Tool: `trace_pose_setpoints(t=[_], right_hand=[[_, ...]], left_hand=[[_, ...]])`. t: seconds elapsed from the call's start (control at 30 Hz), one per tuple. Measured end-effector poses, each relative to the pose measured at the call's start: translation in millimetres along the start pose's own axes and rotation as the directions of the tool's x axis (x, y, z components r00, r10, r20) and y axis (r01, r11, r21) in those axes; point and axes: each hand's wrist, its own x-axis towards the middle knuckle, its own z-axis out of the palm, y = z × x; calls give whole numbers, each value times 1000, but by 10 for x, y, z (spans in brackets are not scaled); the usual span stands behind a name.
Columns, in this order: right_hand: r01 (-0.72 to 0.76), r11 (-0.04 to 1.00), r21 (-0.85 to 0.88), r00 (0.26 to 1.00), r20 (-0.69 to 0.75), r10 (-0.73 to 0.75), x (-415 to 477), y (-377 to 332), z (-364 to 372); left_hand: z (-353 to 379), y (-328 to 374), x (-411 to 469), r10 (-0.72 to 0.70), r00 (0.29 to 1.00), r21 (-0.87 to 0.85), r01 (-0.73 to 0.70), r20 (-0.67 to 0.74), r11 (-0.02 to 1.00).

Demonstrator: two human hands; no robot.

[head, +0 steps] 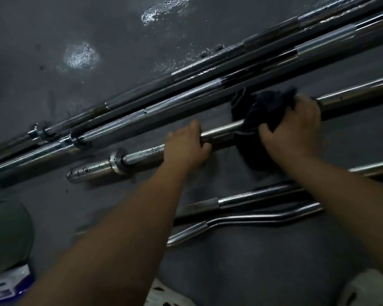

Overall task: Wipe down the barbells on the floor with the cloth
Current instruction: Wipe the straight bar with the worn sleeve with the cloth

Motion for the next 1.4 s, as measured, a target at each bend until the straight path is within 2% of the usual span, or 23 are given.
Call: trace_pose_setpoints(t=[0.07,0.1,0.17,0.27,0.33,0.4,0.43,0.5,0.53,0.6,0.7,0.77,0.8,0.9,0.97,1.03,1.07,1.13,1.2,1.27,1.3,1.33,1.4], right_hand=[[51,999,-12,993,103,-50,-153,-477,189],[160,987,10,973,167,-159,-254,-692,268],[378,920,102,895,213,-391,-403,-844,391],[528,842,109,810,233,-538,-176,-532,286],[475,880,32,865,167,-473,12,-188,201],[287,958,18,956,51,-288,20,-24,148],[181,983,4,983,21,-181,-15,-87,173],[59,998,1,996,72,-59,-111,-403,277],[106,994,15,986,124,-107,-172,-583,298],[346,938,31,920,187,-345,-267,-756,375],[558,826,84,783,276,-557,-103,-544,297],[541,841,15,809,263,-525,74,-251,199],[480,877,-12,858,214,-467,114,-115,168],[233,972,-2,969,84,-232,-39,-79,196],[166,986,19,980,108,-167,-241,-362,292],[320,947,4,930,187,-315,-319,-515,335],[419,908,18,880,238,-411,-289,-502,316],[556,830,38,790,287,-542,-108,-341,206],[556,831,1,797,282,-534,100,-106,110],[399,916,-52,899,221,-379,82,-16,72],[304,950,-72,940,183,-287,-10,-71,95],[248,964,-92,959,163,-231,-110,-177,152],[325,942,-86,927,227,-299,-215,-379,243]], left_hand=[[221,66,-186,-28,982,-14,25,-186,1000],[296,45,-221,-85,965,-134,53,-248,990],[335,-22,-177,-207,973,-392,151,-103,907],[186,-92,52,-48,981,-98,67,186,993],[-62,-45,216,-12,938,-148,67,347,987],[-153,-61,320,4,917,-237,99,398,967],[-139,-64,280,0,945,-234,81,327,969],[45,-61,48,6,1000,-91,-5,8,996],[145,-56,-60,8,996,-17,-10,-85,1000],[188,-48,-84,7,999,95,-2,-49,995],[-9,-143,163,-8,943,-60,30,334,998],[-189,-172,298,44,876,-238,83,481,968],[-209,-150,306,58,892,-247,62,448,967],[-5,-36,46,-38,999,-56,40,35,998],[90,52,-171,-21,997,28,23,-76,999],[-16,61,-107,-8,997,11,7,75,1000],[-106,14,-13,-3,971,-62,19,240,998],[-261,-90,209,10,845,-230,134,534,964],[-278,-120,219,-6,883,-183,103,469,978],[-106,-69,18,-74,988,6,74,135,997],[-34,-26,-135,-81,996,58,79,38,995],[-10,9,-213,-76,997,62,76,4,995],[-53,-38,-78,-49,983,20,46,179,999]])
